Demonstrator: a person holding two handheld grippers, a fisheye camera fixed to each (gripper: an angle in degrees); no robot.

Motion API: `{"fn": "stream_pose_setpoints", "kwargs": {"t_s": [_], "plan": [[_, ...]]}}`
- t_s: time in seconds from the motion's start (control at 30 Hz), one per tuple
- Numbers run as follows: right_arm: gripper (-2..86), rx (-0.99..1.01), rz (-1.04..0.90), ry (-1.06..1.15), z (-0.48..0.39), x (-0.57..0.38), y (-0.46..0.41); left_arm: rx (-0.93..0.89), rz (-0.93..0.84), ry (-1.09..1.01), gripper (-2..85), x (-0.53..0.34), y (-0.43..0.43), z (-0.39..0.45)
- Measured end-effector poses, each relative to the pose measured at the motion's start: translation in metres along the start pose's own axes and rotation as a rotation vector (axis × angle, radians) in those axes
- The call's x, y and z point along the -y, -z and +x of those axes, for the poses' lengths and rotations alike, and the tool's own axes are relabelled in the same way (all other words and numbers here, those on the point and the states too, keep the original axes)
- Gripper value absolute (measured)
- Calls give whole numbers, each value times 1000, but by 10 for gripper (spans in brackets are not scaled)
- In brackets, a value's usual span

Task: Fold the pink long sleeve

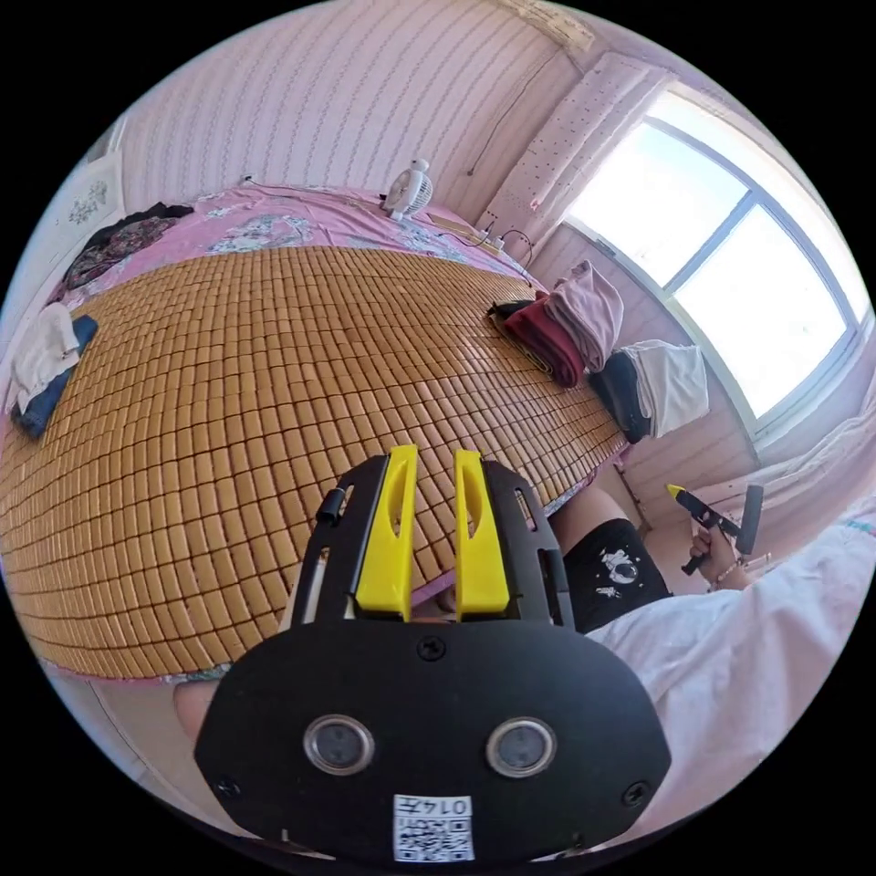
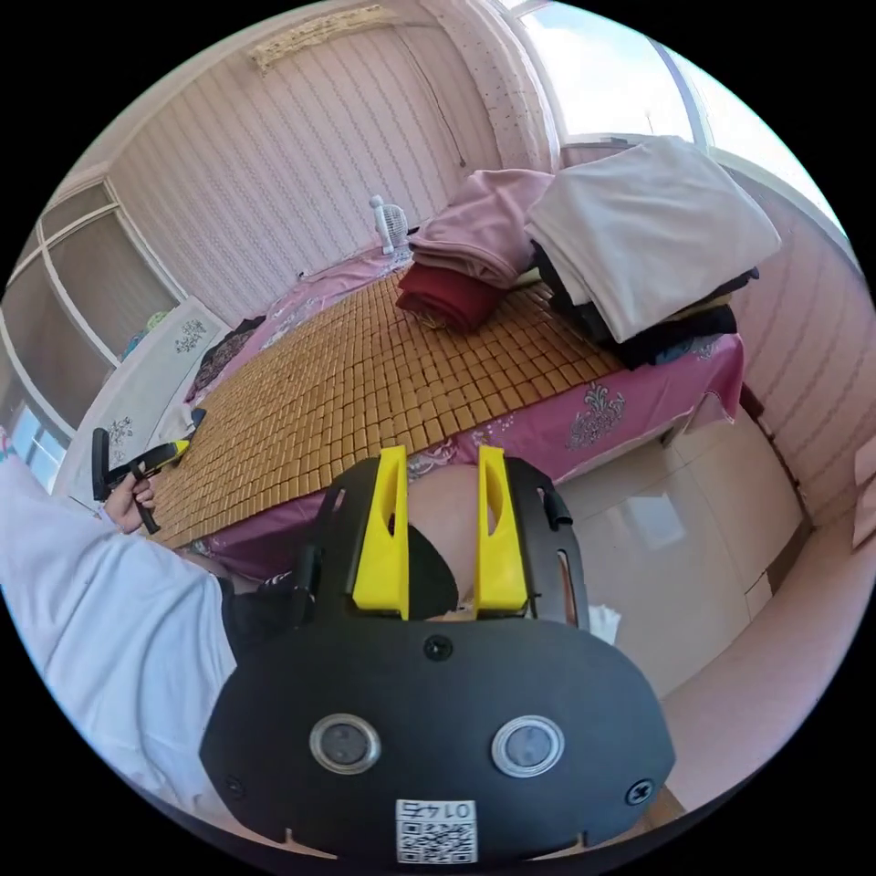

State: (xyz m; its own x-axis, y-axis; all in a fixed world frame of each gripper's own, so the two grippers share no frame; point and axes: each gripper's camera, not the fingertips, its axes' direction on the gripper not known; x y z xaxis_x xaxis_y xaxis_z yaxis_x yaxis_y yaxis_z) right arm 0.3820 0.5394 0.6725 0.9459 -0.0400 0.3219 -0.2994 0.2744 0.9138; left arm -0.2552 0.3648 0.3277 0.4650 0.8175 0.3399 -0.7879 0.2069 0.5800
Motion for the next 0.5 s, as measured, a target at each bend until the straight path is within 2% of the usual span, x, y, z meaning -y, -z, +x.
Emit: {"fn": "stream_pose_setpoints", "kwargs": {"t_s": [0.1, 0.3, 0.5], "plan": [[110, 14, 25, 77, -41, -7, 1, 48, 106, 21, 52, -39, 36, 4], [105, 194, 87, 439, -165, 44, -21, 138, 271, 51, 51, -94, 83, 10], [108, 405, 5, 740, -309, 57, -62, 189, 359, 209, 64, -149, 112, -12]]}}
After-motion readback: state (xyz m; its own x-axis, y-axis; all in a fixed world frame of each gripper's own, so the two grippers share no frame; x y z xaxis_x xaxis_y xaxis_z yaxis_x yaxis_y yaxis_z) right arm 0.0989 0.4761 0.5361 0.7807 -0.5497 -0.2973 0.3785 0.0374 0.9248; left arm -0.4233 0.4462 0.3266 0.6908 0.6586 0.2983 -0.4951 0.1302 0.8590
